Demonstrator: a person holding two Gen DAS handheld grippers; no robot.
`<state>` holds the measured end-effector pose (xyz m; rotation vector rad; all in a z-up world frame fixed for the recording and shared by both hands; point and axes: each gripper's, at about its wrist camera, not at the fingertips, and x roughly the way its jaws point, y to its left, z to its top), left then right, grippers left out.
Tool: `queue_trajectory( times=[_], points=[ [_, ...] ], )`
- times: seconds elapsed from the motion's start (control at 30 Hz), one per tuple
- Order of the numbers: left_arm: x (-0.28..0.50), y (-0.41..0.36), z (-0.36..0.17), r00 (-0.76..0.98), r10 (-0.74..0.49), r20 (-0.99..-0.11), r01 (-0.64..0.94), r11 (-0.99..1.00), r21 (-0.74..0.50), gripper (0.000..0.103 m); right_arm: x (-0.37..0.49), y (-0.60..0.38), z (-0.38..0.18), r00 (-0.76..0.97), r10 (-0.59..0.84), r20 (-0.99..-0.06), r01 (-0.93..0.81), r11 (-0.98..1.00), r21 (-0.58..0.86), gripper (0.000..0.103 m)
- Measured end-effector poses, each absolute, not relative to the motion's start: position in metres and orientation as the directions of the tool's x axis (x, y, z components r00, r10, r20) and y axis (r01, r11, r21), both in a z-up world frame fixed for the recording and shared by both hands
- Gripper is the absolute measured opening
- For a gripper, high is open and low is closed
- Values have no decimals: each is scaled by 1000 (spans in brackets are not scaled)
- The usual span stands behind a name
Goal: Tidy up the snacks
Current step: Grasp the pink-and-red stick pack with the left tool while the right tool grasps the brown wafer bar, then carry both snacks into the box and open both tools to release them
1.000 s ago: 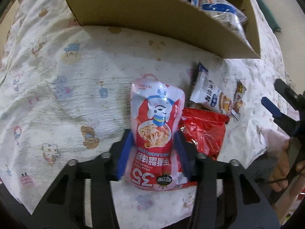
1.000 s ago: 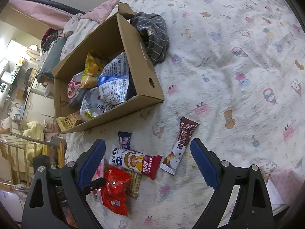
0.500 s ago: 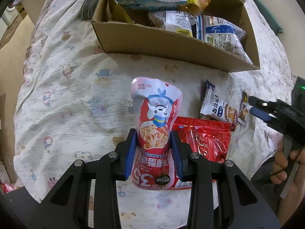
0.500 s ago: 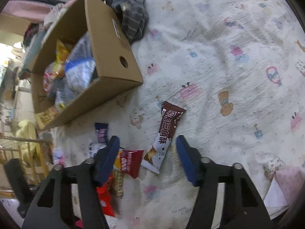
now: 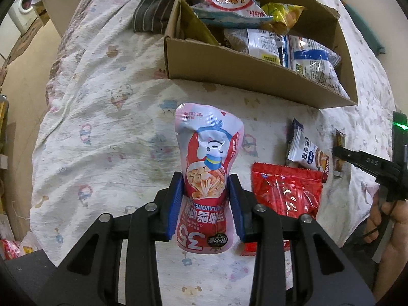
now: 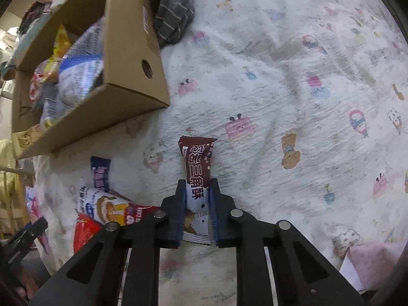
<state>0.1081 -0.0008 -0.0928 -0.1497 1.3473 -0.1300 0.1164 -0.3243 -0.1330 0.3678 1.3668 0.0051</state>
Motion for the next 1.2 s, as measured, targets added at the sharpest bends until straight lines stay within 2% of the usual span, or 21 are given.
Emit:
queue_trajectory(
  times=[0.2,0.37,0.57,0.8,0.9,1.2],
  points=[
    [103,3,-87,243,-170,-955,2,985,-175,31,100,-336,-110,295,256,-920,204,924,323,18],
    [97,13,-80,246,-230,-942,-55,966,-251,31,93,-349,-79,403,258,-878,189,915,356,18],
    [101,15,-40,333,-239,-912,-48,962,-270,31,99,-351,-34,530,283,-799,126,906,405,18],
    [122,1,4,397,-240,-886,0,965,-262,31,119,-329,6,565,348,-748,32,897,441,18],
    [139,-1,17,415,-280,-866,18,954,-300,31,129,-319,16,563,386,-731,-2,885,466,18],
    [188,-13,36,481,-228,-846,22,968,-249,31,171,-275,33,555,445,-703,-109,876,469,18]
  ],
)
